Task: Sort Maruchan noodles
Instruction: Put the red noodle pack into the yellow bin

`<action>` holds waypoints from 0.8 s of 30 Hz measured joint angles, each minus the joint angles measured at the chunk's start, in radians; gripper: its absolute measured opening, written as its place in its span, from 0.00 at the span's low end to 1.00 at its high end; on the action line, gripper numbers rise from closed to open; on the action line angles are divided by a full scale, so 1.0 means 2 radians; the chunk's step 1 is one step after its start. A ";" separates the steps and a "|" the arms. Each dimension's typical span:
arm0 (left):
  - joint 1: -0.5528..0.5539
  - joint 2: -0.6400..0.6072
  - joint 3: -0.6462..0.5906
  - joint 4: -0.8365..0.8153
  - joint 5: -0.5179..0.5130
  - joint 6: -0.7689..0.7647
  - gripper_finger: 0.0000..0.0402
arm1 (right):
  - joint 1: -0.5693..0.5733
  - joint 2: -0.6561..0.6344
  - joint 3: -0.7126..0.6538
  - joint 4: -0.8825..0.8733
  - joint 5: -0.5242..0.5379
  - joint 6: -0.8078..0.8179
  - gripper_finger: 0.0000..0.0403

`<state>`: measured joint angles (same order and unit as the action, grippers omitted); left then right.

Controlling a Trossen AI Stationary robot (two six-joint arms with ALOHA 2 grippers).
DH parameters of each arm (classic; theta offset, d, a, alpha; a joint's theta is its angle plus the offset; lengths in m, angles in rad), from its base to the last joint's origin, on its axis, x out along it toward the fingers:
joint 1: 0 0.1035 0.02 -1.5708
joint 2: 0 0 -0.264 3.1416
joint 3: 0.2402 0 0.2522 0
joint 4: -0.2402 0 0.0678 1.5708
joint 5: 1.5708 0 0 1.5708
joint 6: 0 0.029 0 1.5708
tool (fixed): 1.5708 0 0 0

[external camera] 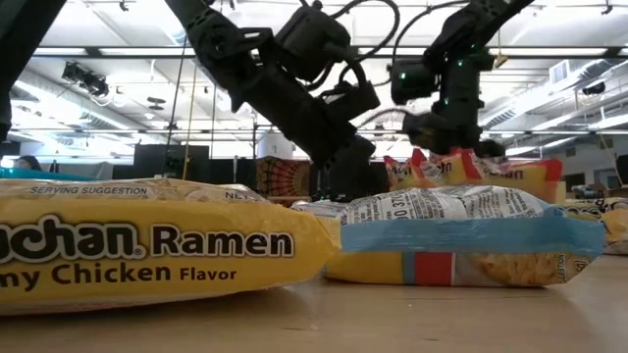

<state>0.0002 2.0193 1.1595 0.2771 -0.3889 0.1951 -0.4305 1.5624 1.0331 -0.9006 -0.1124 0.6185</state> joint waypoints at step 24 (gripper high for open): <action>0.017 0.003 0.000 0.009 0.004 -0.039 0.13 | 0.026 -0.135 0.000 -0.151 0.062 -0.236 0.15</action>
<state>0.0339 2.0248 1.1595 0.2952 -0.3802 0.1171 -0.3786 1.2918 1.0325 -1.2018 0.0115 0.1469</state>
